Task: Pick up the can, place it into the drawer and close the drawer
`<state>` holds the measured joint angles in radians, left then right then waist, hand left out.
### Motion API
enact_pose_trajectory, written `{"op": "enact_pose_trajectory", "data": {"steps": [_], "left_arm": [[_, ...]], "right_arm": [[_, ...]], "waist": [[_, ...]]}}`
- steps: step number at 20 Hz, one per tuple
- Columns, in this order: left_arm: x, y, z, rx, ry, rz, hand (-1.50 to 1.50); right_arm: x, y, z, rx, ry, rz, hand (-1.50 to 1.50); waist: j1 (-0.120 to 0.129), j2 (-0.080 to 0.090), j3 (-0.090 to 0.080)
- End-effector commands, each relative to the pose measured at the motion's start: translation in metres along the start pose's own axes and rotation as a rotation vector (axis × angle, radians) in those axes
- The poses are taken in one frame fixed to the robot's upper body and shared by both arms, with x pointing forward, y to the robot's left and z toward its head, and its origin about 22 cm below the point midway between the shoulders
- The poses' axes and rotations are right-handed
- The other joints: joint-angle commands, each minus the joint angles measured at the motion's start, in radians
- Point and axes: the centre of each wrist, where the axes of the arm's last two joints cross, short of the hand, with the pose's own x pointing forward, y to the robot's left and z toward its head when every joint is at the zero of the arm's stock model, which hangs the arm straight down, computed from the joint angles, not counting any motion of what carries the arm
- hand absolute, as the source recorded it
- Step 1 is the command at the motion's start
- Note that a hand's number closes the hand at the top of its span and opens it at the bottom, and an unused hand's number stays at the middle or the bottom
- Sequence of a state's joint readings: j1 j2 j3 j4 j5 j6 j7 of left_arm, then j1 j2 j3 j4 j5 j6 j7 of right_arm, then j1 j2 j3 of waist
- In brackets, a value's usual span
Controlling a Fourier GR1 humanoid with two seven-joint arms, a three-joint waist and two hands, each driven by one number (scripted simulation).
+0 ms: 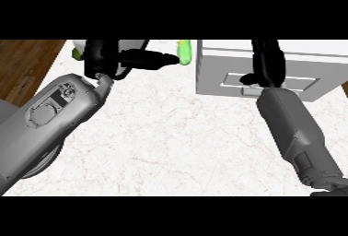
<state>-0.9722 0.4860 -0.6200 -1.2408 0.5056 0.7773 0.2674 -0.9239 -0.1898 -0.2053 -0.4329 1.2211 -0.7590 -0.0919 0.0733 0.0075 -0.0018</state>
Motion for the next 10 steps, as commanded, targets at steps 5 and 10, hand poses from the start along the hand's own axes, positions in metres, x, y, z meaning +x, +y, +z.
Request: {"op": "enact_pose_trajectory", "data": {"steps": [5,10], "left_arm": [[-0.016,0.016,0.013,-0.005,0.003,-0.013,-1.5],[-0.024,0.015,0.015,-0.01,-0.003,-0.007,-1.5]], "right_arm": [[0.018,-0.017,-0.036,0.001,0.002,-0.027,-1.5],[0.028,-0.025,-0.049,-0.005,-0.01,-0.044,-1.5]], "waist": [[0.027,0.022,0.004],[0.028,0.032,0.005]]}}
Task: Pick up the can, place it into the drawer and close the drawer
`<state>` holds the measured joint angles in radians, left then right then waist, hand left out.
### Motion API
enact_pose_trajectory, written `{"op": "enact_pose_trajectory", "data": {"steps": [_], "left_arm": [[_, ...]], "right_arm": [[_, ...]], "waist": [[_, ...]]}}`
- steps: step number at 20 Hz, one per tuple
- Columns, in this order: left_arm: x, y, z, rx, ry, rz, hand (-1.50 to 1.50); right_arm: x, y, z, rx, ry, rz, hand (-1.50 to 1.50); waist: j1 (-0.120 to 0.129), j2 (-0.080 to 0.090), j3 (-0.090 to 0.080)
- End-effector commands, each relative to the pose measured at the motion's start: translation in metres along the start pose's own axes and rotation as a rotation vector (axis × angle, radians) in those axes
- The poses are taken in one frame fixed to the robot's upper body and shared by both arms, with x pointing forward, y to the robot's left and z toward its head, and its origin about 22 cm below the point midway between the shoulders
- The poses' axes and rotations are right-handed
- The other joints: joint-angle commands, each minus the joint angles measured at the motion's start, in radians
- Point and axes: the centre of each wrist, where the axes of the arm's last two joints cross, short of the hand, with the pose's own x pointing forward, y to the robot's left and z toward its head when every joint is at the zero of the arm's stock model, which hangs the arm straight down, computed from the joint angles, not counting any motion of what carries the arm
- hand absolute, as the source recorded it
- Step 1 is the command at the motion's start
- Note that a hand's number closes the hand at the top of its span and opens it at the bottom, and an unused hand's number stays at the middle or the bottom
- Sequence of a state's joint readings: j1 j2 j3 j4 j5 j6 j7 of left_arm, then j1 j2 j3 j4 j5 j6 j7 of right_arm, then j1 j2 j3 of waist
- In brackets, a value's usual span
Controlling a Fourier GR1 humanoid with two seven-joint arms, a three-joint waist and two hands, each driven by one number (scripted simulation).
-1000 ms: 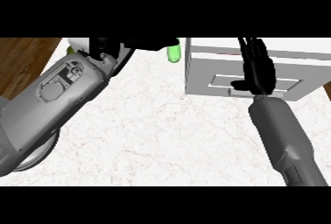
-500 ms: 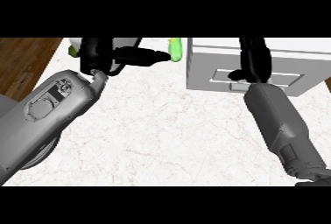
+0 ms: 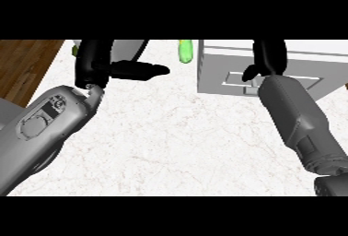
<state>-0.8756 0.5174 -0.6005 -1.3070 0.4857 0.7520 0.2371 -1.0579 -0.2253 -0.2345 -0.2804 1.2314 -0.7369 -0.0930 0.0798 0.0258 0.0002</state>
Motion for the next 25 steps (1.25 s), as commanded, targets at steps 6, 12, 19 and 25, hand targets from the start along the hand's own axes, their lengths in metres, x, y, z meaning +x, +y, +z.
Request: {"op": "enact_pose_trajectory", "data": {"steps": [6,12,19,25], "left_arm": [[-0.007,0.009,0.011,-0.016,-0.015,0.002,-1.5],[-0.016,0.015,0.014,0.025,0.002,-0.003,-1.5],[-0.025,0.033,0.016,0.027,0.017,0.004,-1.5],[-0.037,0.026,0.023,0.041,0.018,0.01,-1.5]], "right_arm": [[0.036,-0.006,-0.015,-0.067,-0.037,-0.252,-1.5],[0.046,-0.02,-0.03,-0.087,0.006,-0.49,-1.5],[0.071,-0.029,-0.04,-0.096,0.07,-0.8,-1.5],[0.049,-0.023,-0.035,-0.077,0.068,-0.88,-1.5]], "waist": [[0.016,0.005,0.005],[0.0,-0.003,0.005],[-0.019,-0.011,0.002],[-0.043,-0.011,0.001]]}}
